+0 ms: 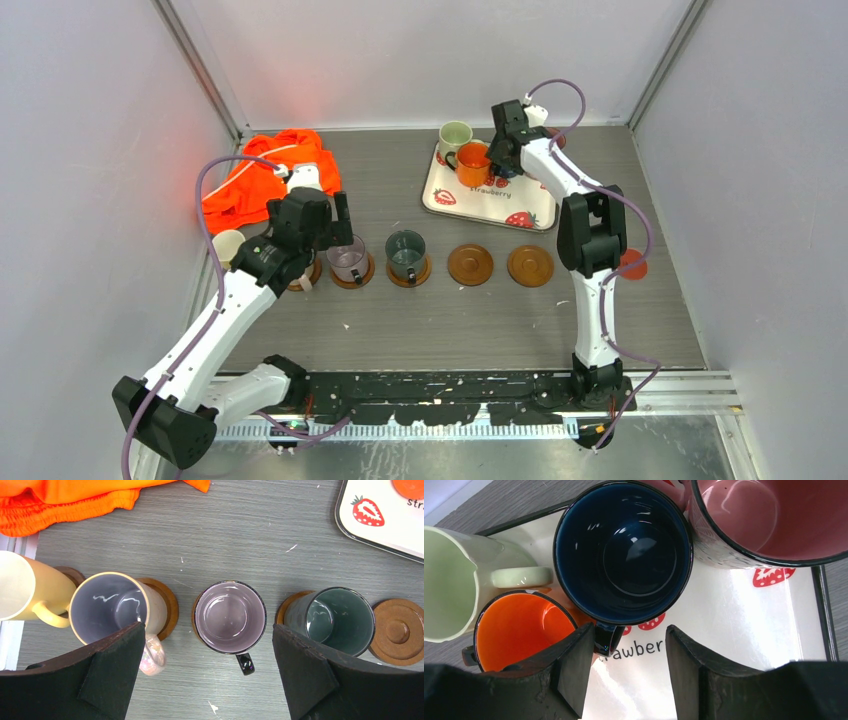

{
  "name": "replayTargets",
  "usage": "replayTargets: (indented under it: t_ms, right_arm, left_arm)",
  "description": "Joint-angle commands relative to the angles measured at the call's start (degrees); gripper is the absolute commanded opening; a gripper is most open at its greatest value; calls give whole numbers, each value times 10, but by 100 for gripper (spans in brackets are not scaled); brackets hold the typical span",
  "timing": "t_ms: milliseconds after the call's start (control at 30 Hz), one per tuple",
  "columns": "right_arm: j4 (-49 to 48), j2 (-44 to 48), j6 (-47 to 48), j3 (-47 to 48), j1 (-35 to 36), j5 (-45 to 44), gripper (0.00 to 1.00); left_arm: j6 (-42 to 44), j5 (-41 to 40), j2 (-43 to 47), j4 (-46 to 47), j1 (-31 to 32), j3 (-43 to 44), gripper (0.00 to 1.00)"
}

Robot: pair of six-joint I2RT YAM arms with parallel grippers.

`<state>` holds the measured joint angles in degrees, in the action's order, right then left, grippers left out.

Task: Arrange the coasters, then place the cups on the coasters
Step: Pick up the cup from the tray.

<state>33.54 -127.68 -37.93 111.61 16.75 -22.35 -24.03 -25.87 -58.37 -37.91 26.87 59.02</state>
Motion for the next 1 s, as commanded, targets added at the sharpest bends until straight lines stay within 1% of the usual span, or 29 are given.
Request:
replayTargets:
  t_ms: [0,467,600,767,967]
  right_arm:
    - [-21,-3,-8,-22,2,20,59]
    - [-30,8,6,-46,2,24,60]
    - [-33,1,16,-41,3,31,56]
    - [-32,-14,29,-30,2,39,46]
    - [-33,-29,40,-20,2,39,44]
  left_arm:
    - [-1,-4,1,26,-2,3,100]
    - [0,-3,-1,26,-2,4,100]
    - [0,-4,0,26,-2,3,100]
    - [-1,-2,0,26,-2,2,100]
    - [0,-3,0,26,-2,3,100]
